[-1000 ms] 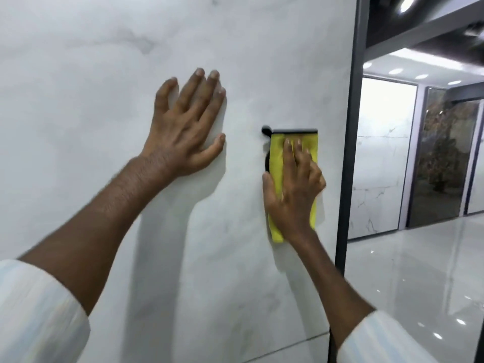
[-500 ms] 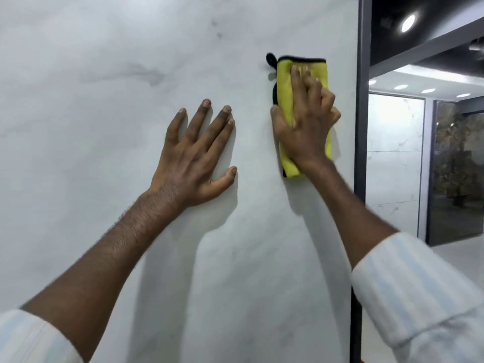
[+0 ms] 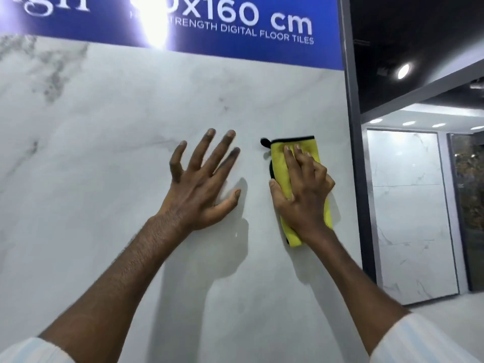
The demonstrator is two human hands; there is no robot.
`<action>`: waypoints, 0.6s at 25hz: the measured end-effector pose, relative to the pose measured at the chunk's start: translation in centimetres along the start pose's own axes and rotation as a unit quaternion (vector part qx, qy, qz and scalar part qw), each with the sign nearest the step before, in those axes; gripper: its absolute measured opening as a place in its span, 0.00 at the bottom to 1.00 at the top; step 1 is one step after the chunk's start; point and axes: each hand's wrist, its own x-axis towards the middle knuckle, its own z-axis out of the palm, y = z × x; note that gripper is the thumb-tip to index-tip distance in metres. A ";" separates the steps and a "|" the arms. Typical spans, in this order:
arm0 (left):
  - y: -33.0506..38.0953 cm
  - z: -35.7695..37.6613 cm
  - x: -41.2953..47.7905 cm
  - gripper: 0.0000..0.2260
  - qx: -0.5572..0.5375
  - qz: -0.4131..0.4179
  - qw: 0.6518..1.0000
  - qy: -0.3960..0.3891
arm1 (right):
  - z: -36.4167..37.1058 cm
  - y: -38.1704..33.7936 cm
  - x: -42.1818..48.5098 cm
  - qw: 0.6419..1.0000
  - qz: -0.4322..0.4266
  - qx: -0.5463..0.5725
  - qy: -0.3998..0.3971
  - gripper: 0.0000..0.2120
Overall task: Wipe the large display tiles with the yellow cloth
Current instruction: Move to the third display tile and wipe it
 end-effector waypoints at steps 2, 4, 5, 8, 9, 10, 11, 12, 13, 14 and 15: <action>-1.2 0.6 1.0 0.33 -0.002 -0.009 1.000 -0.002 | 0.4 -0.3 5.3 1.000 -0.001 -0.003 -0.004 0.35; -1.6 1.7 0.9 0.32 0.015 0.003 1.000 -0.003 | 0.7 -0.6 10.6 1.000 0.004 -0.004 -0.015 0.36; -1.6 2.1 0.7 0.32 0.022 0.006 1.000 -0.001 | 0.7 -0.7 13.0 1.000 0.008 -0.008 -0.017 0.36; -1.5 2.3 0.7 0.32 0.029 0.005 1.000 0.002 | 1.1 -1.6 18.6 1.000 0.021 -0.011 -0.010 0.37; -1.5 2.4 0.6 0.32 0.030 0.002 1.000 0.002 | 1.3 -1.9 19.9 1.000 0.019 -0.010 -0.011 0.37; -1.6 2.4 0.6 0.32 0.031 0.000 1.000 0.003 | 1.5 -2.2 21.1 1.000 0.013 -0.010 -0.013 0.37; -1.5 2.4 0.6 0.32 0.032 0.000 0.999 0.004 | 1.5 -2.5 22.0 1.000 0.009 -0.011 -0.019 0.36; -1.4 2.4 0.6 0.32 0.033 0.000 0.999 0.004 | 1.4 -2.6 22.7 0.999 0.008 -0.013 -0.028 0.35; -1.4 2.3 0.5 0.32 0.032 -0.001 0.999 0.004 | 1.3 -2.7 23.0 0.999 0.008 -0.018 -0.035 0.34; -1.4 2.1 0.6 0.32 0.030 -0.002 1.000 0.002 | 1.1 -2.8 22.8 0.999 0.006 -0.022 -0.038 0.34; -1.4 2.0 0.6 0.32 0.029 -0.004 1.000 -0.002 | 1.0 -3.0 21.9 0.999 0.000 -0.024 -0.038 0.34</action>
